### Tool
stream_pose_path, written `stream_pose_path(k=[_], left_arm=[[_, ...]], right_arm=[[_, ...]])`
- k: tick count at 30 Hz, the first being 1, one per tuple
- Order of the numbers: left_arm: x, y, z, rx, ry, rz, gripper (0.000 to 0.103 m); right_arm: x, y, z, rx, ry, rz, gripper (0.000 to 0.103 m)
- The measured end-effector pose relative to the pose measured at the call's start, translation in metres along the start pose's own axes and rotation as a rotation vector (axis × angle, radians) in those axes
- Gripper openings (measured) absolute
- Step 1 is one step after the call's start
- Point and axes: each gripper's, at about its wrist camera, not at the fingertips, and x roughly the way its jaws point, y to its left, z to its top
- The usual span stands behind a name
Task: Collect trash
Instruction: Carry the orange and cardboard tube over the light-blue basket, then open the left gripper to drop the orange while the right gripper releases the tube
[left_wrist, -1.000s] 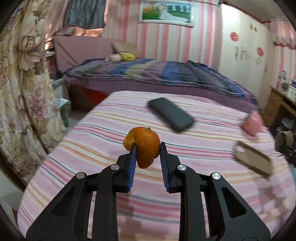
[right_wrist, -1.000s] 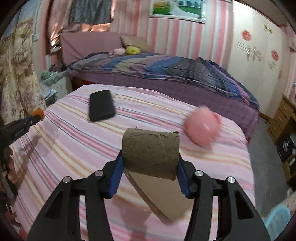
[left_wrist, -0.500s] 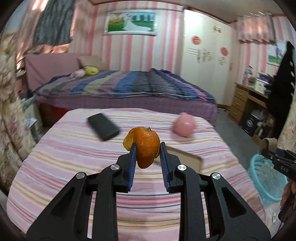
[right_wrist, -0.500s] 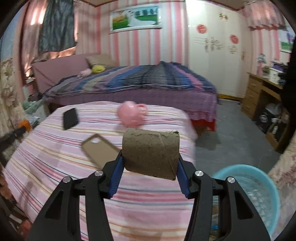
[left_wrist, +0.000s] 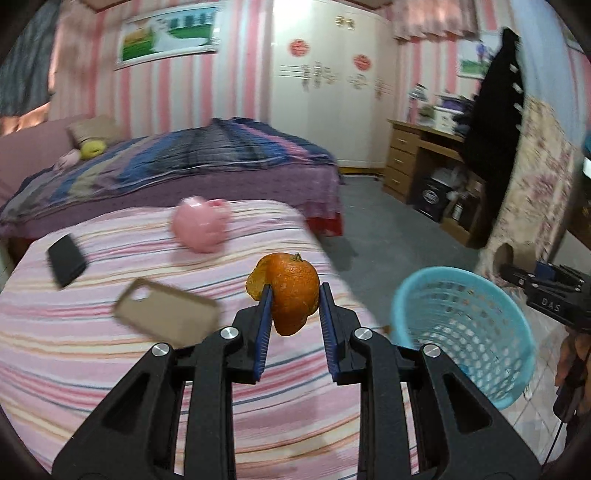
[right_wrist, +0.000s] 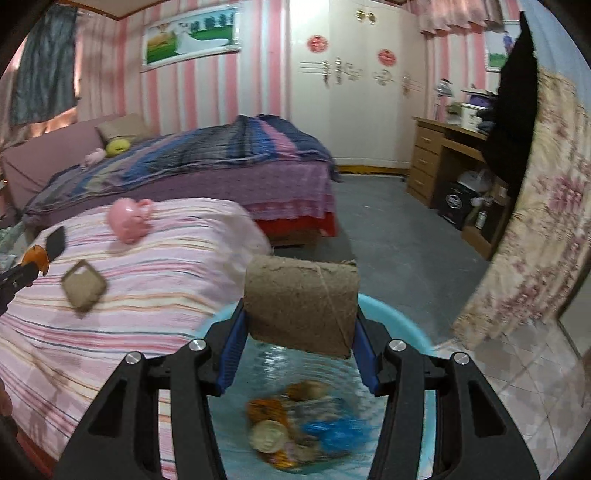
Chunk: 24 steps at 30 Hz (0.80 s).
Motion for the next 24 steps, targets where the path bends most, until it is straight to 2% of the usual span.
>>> stream_pose_path(k=[3,11,12,17,21,24], left_arm=[[0.014,-0.037,0.001,0.041,0.008,-0.046,0.024],[0.041,-0.097,0.004,0.086,0.033,-0.141,0.024],[0.043,-0.102,0.005,0.088,0.036,-0.151,0.024],[0.064,-0.127,0.004,0.092,0.073,-0.194,0.024],[0.080,-0.137,-0.002,0.095,0.104,-0.203,0.026],[0.084,-0.138,-0.007,0.104,0.114,-0.201,0.036]], right_arm=[[0.001,-0.025,-0.007,0.005,0.003,-0.029,0.052],[0.004,-0.100,-0.027,0.076,0.015,-0.041,0.052],[0.003,-0.093,-0.025,0.077,0.015,-0.043,0.052],[-0.006,-0.107,-0.030,0.124,0.016,-0.060,0.052],[0.007,-0.107,-0.031,0.150,0.022,-0.067,0.052],[0.015,-0.107,-0.029,0.159,0.028,-0.072,0.052]])
